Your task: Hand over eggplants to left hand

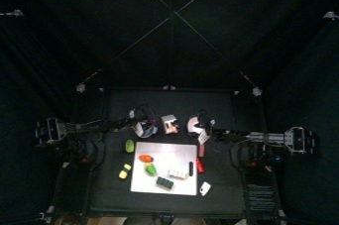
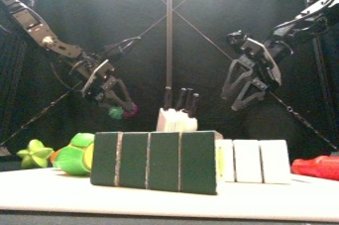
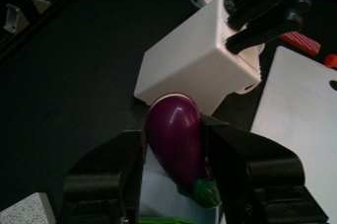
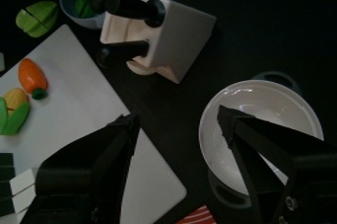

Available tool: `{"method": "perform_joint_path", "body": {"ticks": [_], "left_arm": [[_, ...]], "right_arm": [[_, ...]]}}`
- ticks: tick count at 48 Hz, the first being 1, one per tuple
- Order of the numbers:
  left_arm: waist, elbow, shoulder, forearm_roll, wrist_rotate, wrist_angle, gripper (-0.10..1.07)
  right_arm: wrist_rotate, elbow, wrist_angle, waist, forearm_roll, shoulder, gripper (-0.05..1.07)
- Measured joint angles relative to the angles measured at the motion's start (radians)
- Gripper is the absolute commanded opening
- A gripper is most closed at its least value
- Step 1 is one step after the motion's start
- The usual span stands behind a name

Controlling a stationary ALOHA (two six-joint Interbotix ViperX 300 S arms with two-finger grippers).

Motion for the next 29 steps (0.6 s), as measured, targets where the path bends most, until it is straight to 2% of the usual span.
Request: {"method": "perform_joint_path", "body": {"ticks": [12, 20, 29], "left_arm": [[-0.049, -0.003, -0.021, 0.078, 0.000, -0.067, 0.64], [-0.083, -0.020, -0.043, 0.184, 0.002, -0.156, 0.64], [-0.087, -0.063, -0.046, 0.255, 0.002, -0.236, 0.64]], "right_arm": [[0.006, -0.080, 0.000, 0.002, 0.037, -0.017, 0.95], [0.011, -0.129, -0.025, 0.002, 0.163, -0.028, 0.95], [0.009, -0.143, -0.130, -0.008, 0.345, -0.029, 0.95]]}}
